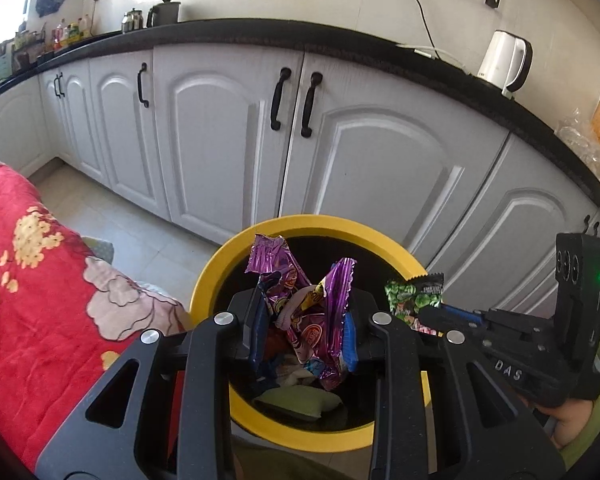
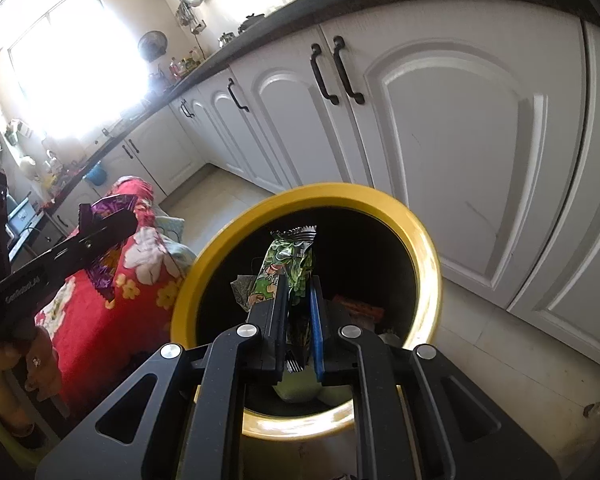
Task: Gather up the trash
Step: 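Carry the purple wrapper and green packet over the yellow bin with both tools, then open both tools to drop the purple wrapper and green packet into the bin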
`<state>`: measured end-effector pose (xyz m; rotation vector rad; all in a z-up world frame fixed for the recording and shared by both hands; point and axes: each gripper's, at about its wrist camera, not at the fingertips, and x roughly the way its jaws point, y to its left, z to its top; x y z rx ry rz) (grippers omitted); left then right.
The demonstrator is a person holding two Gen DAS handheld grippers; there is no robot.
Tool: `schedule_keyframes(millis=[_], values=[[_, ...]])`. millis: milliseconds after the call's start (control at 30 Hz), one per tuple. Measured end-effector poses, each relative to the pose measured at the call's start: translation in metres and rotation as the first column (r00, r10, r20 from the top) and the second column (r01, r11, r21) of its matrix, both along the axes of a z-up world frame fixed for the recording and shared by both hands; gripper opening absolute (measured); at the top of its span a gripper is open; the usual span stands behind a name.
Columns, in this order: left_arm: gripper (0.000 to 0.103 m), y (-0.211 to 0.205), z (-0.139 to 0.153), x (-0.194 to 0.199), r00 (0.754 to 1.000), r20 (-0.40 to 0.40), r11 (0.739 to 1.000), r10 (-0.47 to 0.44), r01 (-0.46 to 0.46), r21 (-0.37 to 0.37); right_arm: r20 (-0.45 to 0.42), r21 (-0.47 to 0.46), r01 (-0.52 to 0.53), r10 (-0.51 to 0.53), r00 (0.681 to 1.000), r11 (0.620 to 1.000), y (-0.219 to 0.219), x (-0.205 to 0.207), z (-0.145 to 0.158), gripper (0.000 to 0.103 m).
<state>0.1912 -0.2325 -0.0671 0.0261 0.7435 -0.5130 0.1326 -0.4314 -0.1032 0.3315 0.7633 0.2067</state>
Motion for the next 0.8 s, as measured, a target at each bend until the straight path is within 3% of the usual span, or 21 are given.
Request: schedule_keyframes(millis=[533, 633, 700, 800], values=[[0.026, -0.005, -0.028, 0.02, 0.995, -0.099, 1.0, -0.009, 0.009, 0.001, -0.065, -0.009, -0.02, 0.019, 0.998, 1.0, 0.009, 0.001, -0.028, 0.011], [0.033, -0.003, -0.028, 0.02, 0.995, -0.103, 1.0, -0.007, 0.007, 0.003, -0.074, -0.013, -0.01, 0.009, 0.997, 1.0, 0.011, 0.002, -0.028, 0.013], [0.045, -0.002, -0.028, 0.02, 0.994, -0.109, 1.0, -0.006, 0.006, -0.002, -0.079, -0.014, -0.005, 0.003, 0.997, 1.0, 0.01, 0.003, -0.028, 0.013], [0.052, 0.001, -0.026, 0.019, 0.994, -0.106, 1.0, 0.001, -0.001, 0.001, -0.076, -0.019, 0.008, -0.01, 0.997, 1.0, 0.008, 0.003, -0.026, 0.023]])
